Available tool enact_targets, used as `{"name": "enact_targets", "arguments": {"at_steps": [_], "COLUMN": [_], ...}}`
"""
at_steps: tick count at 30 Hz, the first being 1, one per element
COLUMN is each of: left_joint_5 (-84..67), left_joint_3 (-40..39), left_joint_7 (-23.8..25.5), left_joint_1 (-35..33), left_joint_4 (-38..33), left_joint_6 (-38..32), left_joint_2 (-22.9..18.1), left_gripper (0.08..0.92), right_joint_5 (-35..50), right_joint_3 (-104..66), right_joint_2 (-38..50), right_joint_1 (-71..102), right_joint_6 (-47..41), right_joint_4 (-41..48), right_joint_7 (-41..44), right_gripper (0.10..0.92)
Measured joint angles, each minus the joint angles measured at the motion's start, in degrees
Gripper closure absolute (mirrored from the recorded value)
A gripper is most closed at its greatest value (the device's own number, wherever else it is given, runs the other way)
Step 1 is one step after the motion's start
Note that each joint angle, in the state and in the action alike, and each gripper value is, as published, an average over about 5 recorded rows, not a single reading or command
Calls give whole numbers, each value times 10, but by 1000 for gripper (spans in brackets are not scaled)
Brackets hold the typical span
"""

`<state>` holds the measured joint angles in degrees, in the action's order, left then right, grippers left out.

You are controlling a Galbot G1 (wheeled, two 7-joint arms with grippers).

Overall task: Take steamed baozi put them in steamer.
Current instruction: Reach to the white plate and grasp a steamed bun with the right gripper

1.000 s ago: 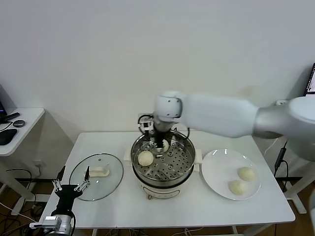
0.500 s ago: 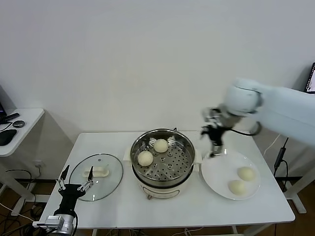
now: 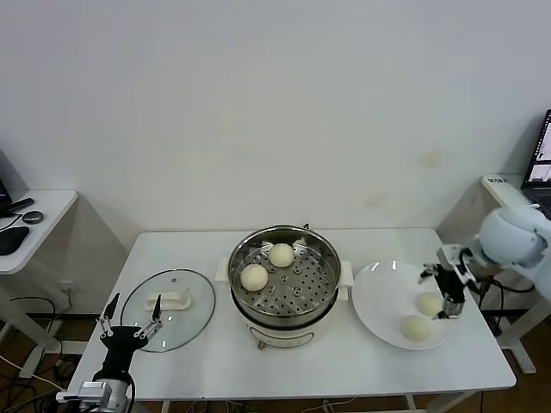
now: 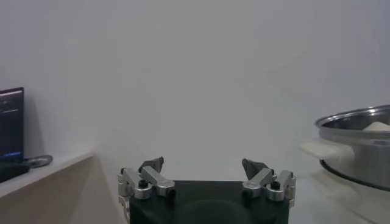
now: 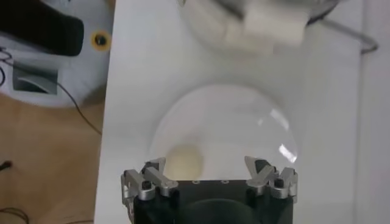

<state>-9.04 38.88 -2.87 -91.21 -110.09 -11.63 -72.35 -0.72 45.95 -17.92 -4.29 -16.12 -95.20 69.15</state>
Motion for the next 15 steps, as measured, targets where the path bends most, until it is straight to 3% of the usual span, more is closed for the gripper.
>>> {"name": "enact_targets", "arguments": {"at_steps": [15], "left_joint_5": [1], "left_joint_3": [18], "left_joint_7": [0], "left_joint_1": [-13], "left_joint_4": [-5], "left_joint_6": [0], "left_joint_2": [-5], "left_gripper": [177], "right_joint_5": [-65], "right_joint_3": [-120], "right_joint_2": [-51], "right_joint_1": [171], "right_joint_6": [44], "right_joint_4": [82], "right_joint_7": [-47], "right_gripper": [203]}}
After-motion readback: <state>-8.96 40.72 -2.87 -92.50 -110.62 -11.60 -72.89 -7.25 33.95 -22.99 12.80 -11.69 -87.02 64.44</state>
